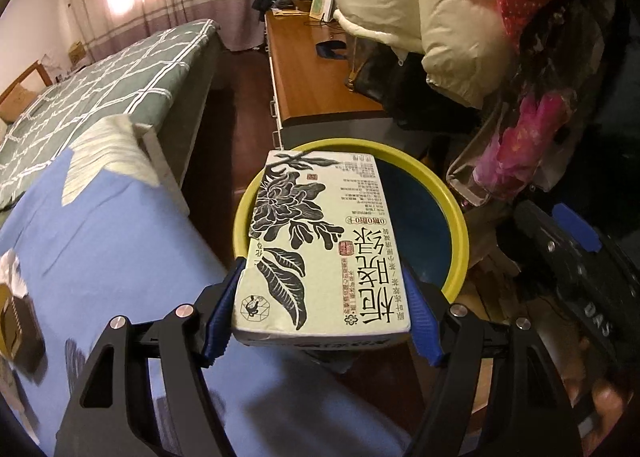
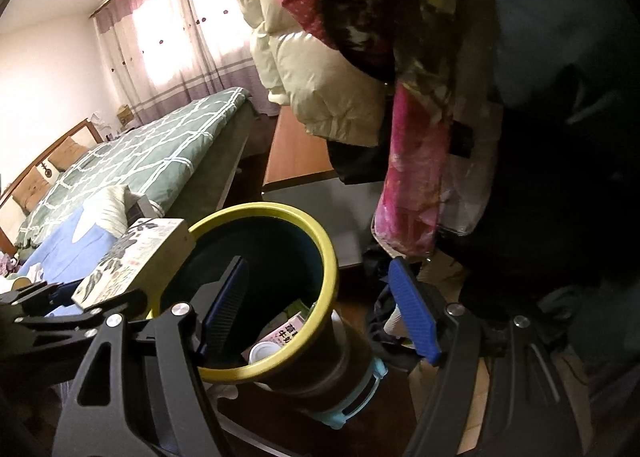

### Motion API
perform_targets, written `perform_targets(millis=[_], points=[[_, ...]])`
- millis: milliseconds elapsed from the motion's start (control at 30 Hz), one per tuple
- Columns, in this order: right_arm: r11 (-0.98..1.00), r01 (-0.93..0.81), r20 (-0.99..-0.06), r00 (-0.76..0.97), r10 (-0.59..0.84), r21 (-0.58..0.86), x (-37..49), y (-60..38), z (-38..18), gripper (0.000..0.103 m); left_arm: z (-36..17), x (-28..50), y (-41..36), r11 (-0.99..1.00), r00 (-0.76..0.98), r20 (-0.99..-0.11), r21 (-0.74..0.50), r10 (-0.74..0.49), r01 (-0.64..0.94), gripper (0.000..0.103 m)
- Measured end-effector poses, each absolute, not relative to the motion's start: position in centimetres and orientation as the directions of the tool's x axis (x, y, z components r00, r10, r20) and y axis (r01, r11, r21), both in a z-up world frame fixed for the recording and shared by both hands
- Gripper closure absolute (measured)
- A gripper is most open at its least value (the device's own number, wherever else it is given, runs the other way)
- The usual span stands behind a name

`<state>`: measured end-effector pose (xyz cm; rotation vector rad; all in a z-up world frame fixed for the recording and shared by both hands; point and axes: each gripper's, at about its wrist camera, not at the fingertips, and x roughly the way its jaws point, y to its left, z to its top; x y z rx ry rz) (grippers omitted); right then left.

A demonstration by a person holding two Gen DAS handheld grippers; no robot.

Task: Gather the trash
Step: 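Carry the tea box over the bin and open the left gripper, then grasp the white paper bowl by its rim with the right gripper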

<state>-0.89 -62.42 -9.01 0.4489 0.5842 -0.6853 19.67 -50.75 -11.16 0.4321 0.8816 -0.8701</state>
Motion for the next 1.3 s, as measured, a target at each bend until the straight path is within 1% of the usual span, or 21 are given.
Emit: perform_targets(millis=[33,67,100,133,267,367,600,767,933,1100,1300], points=[[0.691,0.696,-0.634,0.627,-0.453,0.195,-0.9,-62.5,-9.1,0.034,-11.2,19.7,-51.1,0.592,0.337,-0.812,-0.013,-0.477,0.806,0.03],[0.691,0.696,-0.636,0.626,-0.451,0.195,-0.8,-62.5,-9.2,0.034,-11.2,19.8,-51.3,0.593,0.337,-0.811,-0.016,-0.478,0.805,0.022],[0.692,0.695,-0.638,0.626,-0.449,0.195,-0.8,-62.6,-9.2,0.034,-11.0,19.8,-51.3,0.599,0.34,-0.807,-0.021,-0.483,0.801,0.017],[0.694,0.693,-0.639,0.626,-0.447,0.194,-0.7,-62.5,-9.3,0.034,-10.7,19.9,-51.1,0.607,0.347,-0.798,-0.029,-0.493,0.795,0.015],[0.702,0.685,-0.641,0.631,-0.437,0.195,-0.2,-62.1,-9.5,0.033,-9.7,20.0,-49.3,0.627,0.366,-0.779,-0.045,-0.51,0.778,0.014],[0.713,0.674,-0.644,0.635,-0.427,0.192,0.2,-61.4,-9.7,0.033,-8.9,20.1,-46.7,0.658,0.397,-0.759,-0.055,-0.517,0.751,0.011],[0.745,0.642,-0.648,0.646,-0.403,0.178,1.5,-59.3,-9.6,0.032,-7.0,20.2,-38.5,0.731,0.48,-0.699,-0.092,-0.531,0.676,0.009],[0.776,0.61,-0.644,0.66,-0.388,0.158,2.7,-57.2,-9.0,0.031,-5.7,20.1,-32.2,0.785,0.561,-0.646,-0.097,-0.517,0.612,0.008],[0.814,0.564,-0.634,0.681,-0.366,0.136,4.1,-54.6,-8.0,0.031,-4.9,20.2,-25.2,0.851,0.655,-0.602,-0.078,-0.456,0.52,0.007],[0.857,0.502,-0.627,0.707,-0.328,0.117,6.0,-51.2,-7.0,0.031,-5.2,20.4,-17.7,0.916,0.735,-0.574,-0.066,-0.36,0.397,0.007],[0.912,0.398,-0.63,0.734,-0.254,0.096,9.5,-45.8,-6.3,0.031,-6.7,21.7,-8.7,0.972,0.789,-0.576,-0.048,-0.215,0.23,0.007]])
